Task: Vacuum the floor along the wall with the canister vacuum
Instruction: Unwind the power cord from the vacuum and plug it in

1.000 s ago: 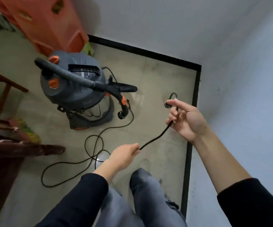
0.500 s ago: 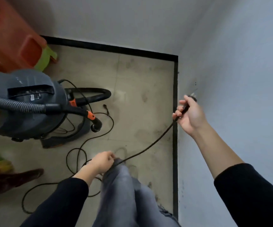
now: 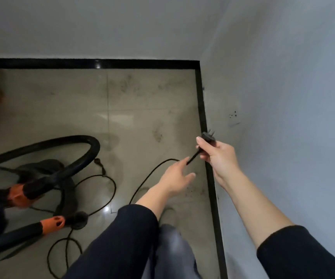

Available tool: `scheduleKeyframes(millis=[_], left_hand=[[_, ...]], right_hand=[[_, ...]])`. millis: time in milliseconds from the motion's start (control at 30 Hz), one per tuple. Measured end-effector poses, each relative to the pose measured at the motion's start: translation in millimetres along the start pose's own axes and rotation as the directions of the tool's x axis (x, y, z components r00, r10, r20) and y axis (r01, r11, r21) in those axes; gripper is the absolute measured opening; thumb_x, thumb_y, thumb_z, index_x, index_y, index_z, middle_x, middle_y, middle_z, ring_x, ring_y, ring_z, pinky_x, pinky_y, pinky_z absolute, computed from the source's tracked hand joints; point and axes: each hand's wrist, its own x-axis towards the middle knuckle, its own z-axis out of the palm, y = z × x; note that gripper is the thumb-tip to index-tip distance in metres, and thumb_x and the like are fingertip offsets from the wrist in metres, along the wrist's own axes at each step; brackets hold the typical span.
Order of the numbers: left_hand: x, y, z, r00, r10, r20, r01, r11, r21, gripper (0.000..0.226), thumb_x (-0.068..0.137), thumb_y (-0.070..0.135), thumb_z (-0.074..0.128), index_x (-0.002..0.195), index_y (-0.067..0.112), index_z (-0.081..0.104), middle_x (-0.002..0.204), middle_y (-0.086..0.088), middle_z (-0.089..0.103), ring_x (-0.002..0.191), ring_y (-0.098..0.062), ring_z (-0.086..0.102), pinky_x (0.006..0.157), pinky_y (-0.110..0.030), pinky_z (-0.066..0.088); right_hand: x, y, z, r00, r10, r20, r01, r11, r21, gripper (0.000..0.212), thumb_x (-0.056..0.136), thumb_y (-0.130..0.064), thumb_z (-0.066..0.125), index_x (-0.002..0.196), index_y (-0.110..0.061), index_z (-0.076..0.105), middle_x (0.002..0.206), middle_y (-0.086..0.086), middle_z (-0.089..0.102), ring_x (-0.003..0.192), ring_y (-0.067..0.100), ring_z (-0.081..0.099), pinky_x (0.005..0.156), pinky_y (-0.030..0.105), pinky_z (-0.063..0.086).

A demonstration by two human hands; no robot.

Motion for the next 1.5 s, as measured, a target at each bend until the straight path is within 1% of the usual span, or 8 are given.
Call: scheduleKeyframes(millis=[167,300,433,567,767,900,1133,1500], left_hand=[[94,-5,-2,0.996,0.044,-0.081,-0.042,0.999,0.022,0.031,0.101,0.037,0.046,0.113,0.014,0.063,0.102,-0.002,0.067,0.096,-0.021,0.059,0.076,-0.030,0.041],[158,-7,2,0.989,0.099,-0.106,-0.107,0.992,-0.070,0.025,0.100,0.032,0.048,0.082,0.020,0.060,0.071,-0.004,0.057,0.067,-0.019,0.051,0.066,-0.040,0.044],[211,2,10,0.973,0.131,-0.191,-0.153,0.983,-0.105,0.028,0.100,0.036,0.048,0.084,0.021,0.066,0.074,-0.009,0.064,0.067,-0.022,0.058,0.066,-0.038,0.047],[246,11,15,0.960,0.149,-0.237,-0.184,0.974,-0.133,0.033,0.099,0.034,0.050,0.092,0.010,0.071,0.050,0.008,0.039,0.041,-0.003,0.038,0.044,-0.020,0.025],[273,21,15,0.960,0.195,-0.200,-0.224,0.966,-0.130,0.022,0.100,0.022,0.051,0.104,0.021,0.073,0.053,0.012,0.046,0.049,0.000,0.045,0.047,-0.016,0.029],[282,25,13,0.970,0.161,-0.180,-0.195,0.963,-0.188,0.023,0.099,0.018,0.054,0.095,0.034,0.070,0.075,-0.007,0.064,0.071,-0.018,0.056,0.070,-0.037,0.049],[284,33,5,0.975,0.120,-0.189,-0.165,0.956,-0.242,0.026,0.097,0.018,0.058,0.087,0.041,0.064,0.094,-0.018,0.071,0.087,-0.033,0.066,0.078,-0.042,0.053],[295,38,4,0.962,0.101,-0.254,-0.171,0.947,-0.272,0.020,0.096,0.017,0.060,0.095,0.036,0.068,0.076,-0.003,0.067,0.063,-0.007,0.054,0.057,-0.014,0.044]], right_hand=[[100,30,-10,0.994,0.080,-0.071,-0.073,0.992,0.101,0.010,0.082,-0.015,0.076,0.076,-0.011,0.068,0.071,0.003,0.064,0.061,0.012,0.053,0.063,0.022,0.045],[179,51,-20,0.979,0.176,-0.099,-0.151,0.964,0.221,0.010,0.089,-0.015,0.068,0.086,-0.008,0.063,0.077,0.006,0.061,0.061,0.011,0.056,0.052,0.018,0.046],[239,59,-28,0.968,0.185,-0.169,-0.142,0.961,0.238,0.015,0.091,-0.021,0.066,0.081,-0.010,0.065,0.084,0.010,0.067,0.069,0.015,0.060,0.056,0.023,0.045],[272,53,-30,0.947,0.234,-0.219,-0.145,0.923,0.357,0.019,0.091,-0.019,0.066,0.074,-0.013,0.063,0.077,0.005,0.063,0.053,0.007,0.048,0.050,0.019,0.036],[293,54,-39,0.920,0.303,-0.247,-0.099,0.793,0.601,0.015,0.094,-0.013,0.062,0.079,-0.013,0.061,0.078,0.004,0.062,0.055,0.005,0.047,0.045,0.013,0.039],[299,56,-39,0.913,0.314,-0.258,-0.059,0.731,0.680,0.012,0.093,-0.011,0.063,0.081,-0.010,0.063,0.078,0.006,0.062,0.055,0.007,0.049,0.049,0.013,0.045],[291,55,-37,0.896,0.350,-0.273,-0.007,0.626,0.780,0.010,0.090,-0.008,0.066,0.080,-0.006,0.065,0.085,0.011,0.064,0.061,0.009,0.056,0.053,0.013,0.049],[300,49,-41,0.925,0.313,-0.216,0.005,0.560,0.829,0.012,0.091,-0.013,0.066,0.083,-0.005,0.065,0.080,0.011,0.066,0.059,0.009,0.059,0.052,0.015,0.049]])
